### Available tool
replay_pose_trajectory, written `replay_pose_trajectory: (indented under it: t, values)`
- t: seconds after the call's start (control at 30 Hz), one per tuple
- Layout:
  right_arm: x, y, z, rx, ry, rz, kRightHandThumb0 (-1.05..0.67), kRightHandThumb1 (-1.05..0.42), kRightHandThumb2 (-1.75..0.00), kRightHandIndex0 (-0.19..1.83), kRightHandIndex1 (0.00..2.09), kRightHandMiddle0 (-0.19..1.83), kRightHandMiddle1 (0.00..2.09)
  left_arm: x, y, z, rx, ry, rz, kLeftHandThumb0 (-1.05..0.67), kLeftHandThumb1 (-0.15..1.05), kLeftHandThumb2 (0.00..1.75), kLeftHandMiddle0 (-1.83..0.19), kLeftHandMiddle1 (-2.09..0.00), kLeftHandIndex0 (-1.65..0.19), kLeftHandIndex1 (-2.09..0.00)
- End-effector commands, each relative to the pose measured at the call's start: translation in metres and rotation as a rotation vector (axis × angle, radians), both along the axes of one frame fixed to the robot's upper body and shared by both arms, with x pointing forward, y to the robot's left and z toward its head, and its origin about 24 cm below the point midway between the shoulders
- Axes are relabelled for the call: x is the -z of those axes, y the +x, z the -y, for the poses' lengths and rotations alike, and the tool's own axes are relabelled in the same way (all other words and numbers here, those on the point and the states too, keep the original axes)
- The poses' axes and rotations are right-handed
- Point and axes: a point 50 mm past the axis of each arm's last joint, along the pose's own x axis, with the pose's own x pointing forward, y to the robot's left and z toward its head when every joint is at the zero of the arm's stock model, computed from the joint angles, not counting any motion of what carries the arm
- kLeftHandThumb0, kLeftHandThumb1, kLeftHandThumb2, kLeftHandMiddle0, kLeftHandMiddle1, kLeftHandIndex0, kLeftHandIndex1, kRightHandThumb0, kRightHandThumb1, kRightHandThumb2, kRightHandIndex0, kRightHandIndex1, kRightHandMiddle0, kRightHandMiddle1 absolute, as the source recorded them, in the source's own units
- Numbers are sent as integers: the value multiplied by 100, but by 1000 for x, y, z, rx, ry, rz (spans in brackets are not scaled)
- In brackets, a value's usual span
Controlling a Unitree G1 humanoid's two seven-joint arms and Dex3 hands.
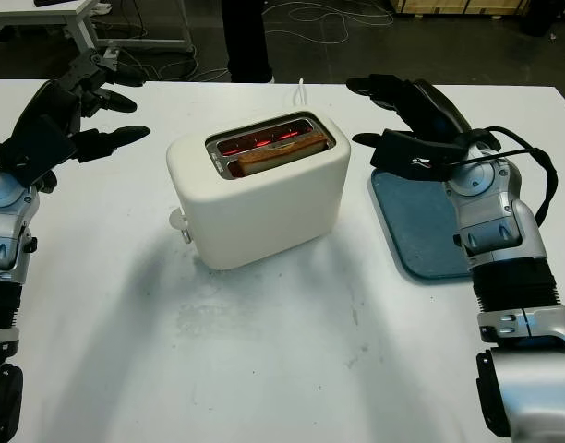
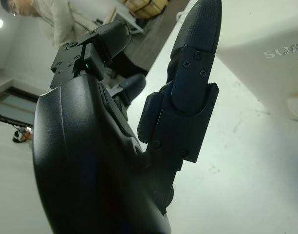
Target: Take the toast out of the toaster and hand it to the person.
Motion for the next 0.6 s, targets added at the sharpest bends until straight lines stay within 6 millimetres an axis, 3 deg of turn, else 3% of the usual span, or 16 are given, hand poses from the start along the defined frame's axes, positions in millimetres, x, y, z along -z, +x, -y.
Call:
replay_pose_trajectory:
  t: [0.0, 0.57]
  values:
    - [-1, 0, 1, -5, 18, 9, -29, -92, -12, 43, 0, 42, 0, -3, 0, 1, 7, 0, 15, -84, 91, 0, 0, -128, 0, -115]
    - [-3, -1, 0, -5, -8, 18, -32, -92, -13, 44, 1, 43, 0, -4, 0, 2, 11, -9, 11, -84, 91, 0, 0, -126, 0, -113]
